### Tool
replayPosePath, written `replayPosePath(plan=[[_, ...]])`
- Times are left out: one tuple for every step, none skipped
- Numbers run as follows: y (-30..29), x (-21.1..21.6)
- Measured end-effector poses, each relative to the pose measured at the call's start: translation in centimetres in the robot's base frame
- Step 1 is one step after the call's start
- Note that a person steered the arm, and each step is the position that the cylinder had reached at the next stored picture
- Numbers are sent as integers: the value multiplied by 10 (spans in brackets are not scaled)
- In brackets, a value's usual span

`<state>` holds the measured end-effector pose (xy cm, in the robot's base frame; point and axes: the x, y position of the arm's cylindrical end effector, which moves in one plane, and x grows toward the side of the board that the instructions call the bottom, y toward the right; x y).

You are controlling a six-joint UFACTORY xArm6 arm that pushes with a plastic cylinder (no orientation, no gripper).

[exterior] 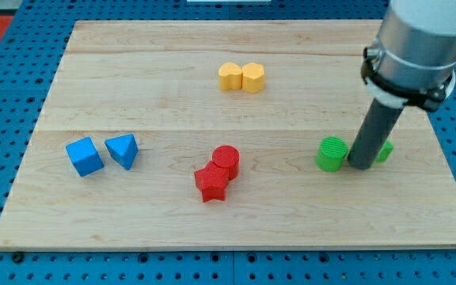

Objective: Push the red circle below the blue cube

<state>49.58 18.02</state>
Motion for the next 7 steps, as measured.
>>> replayPosePath(plan=[[-52,26],[-96,39],[-97,21],[-115,10],[-174,11],[-191,4],[-214,0]])
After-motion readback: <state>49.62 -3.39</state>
